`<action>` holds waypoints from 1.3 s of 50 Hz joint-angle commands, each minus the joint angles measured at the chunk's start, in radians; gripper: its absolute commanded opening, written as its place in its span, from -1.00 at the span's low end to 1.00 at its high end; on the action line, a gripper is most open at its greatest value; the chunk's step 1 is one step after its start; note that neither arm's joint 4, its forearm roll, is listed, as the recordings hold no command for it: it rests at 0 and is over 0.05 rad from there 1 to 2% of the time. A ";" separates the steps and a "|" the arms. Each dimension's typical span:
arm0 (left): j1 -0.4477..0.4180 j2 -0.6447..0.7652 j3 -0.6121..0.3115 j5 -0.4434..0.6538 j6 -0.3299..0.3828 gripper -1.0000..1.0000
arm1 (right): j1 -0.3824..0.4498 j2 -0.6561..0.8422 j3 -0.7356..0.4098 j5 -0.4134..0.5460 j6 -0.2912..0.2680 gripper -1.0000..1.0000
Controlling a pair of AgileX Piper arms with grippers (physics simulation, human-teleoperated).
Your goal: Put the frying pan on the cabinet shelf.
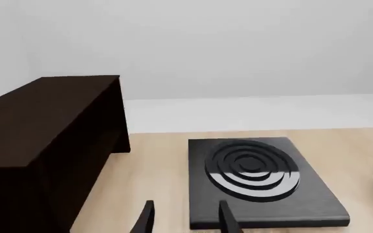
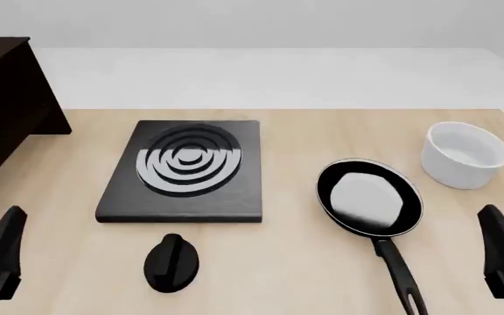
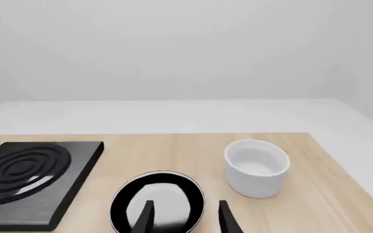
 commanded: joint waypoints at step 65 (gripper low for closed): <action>-0.139 0.202 -0.441 0.387 -0.209 1.00 | 0.342 0.569 -0.767 0.952 0.262 1.00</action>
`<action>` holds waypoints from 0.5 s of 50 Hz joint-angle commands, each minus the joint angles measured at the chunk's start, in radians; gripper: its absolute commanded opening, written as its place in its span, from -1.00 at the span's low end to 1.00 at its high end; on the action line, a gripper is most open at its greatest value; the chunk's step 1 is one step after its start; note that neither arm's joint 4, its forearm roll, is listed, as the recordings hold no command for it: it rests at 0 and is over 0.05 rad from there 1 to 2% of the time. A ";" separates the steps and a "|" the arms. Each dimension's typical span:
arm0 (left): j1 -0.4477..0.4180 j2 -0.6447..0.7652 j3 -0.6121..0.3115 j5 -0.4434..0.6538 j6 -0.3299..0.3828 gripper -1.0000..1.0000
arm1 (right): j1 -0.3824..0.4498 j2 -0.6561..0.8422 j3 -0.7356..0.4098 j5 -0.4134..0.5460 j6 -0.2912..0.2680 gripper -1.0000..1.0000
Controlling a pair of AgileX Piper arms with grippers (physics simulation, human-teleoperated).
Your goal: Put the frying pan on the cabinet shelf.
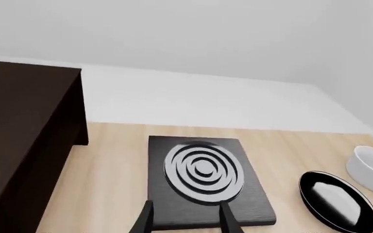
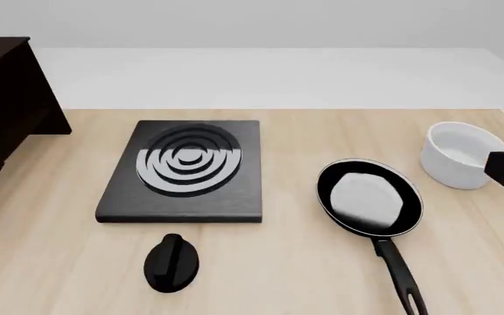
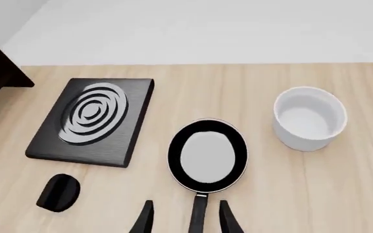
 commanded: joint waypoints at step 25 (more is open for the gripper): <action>-0.055 -0.014 0.019 0.007 -0.016 1.00 | -0.008 0.375 0.210 -0.045 -0.083 1.00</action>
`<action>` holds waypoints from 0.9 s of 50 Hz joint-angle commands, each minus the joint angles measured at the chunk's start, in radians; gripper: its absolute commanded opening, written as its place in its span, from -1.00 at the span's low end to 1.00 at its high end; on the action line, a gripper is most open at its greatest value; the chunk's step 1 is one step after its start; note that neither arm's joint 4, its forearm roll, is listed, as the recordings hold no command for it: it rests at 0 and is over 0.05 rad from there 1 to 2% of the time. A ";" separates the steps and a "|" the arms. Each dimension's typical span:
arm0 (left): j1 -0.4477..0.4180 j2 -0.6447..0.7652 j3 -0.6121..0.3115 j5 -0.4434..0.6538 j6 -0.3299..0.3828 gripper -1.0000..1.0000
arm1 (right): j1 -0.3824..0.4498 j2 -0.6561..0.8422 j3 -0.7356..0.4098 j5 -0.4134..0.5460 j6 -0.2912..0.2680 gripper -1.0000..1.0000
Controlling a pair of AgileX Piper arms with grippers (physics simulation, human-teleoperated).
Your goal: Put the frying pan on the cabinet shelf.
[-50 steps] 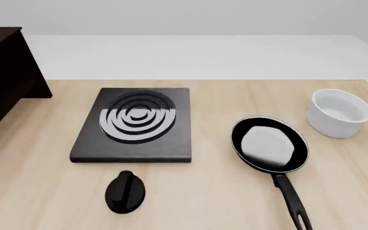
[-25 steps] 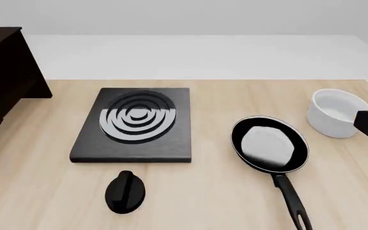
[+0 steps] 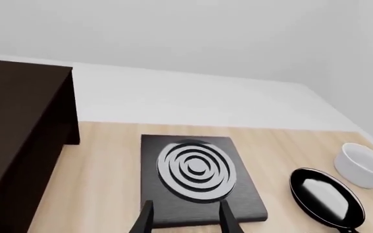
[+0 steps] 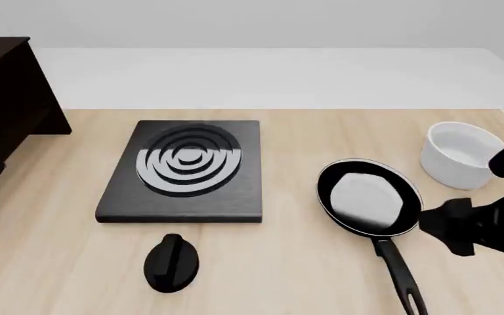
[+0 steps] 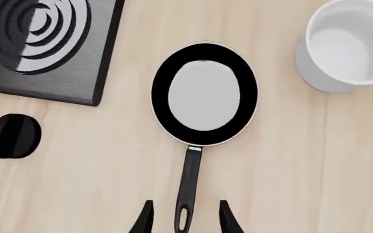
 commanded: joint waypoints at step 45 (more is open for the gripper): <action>-0.034 0.018 0.063 -0.045 -0.014 1.00 | 0.003 0.376 0.123 -0.258 -0.054 1.00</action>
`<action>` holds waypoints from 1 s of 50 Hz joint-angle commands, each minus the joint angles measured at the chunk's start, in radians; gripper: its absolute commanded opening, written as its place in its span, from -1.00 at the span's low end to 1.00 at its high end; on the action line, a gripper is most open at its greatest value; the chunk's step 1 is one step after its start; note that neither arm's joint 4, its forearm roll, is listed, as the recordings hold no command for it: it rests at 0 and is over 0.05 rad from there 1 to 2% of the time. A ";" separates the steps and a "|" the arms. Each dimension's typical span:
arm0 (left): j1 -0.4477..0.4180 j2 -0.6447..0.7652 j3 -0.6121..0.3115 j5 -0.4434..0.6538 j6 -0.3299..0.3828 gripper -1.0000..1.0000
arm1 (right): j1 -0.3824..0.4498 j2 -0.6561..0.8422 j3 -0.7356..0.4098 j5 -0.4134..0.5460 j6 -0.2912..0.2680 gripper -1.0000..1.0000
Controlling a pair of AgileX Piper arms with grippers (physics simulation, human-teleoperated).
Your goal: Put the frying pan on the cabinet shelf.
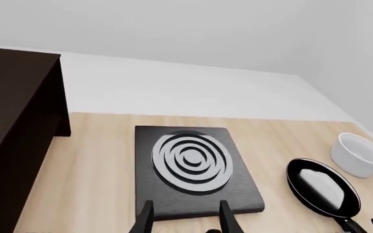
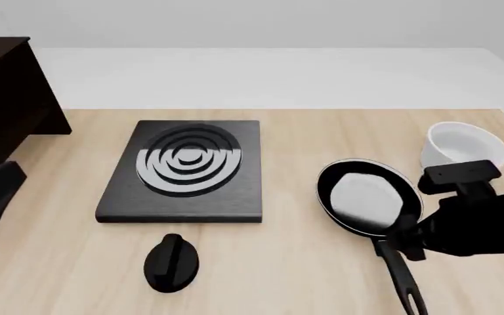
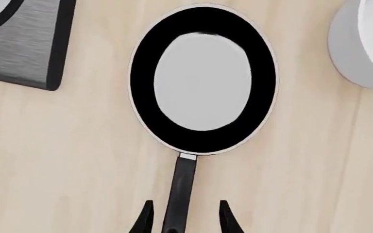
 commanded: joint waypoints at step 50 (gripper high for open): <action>-0.012 0.017 0.038 -0.037 -0.004 1.00 | 0.126 0.127 0.311 -0.279 0.161 1.00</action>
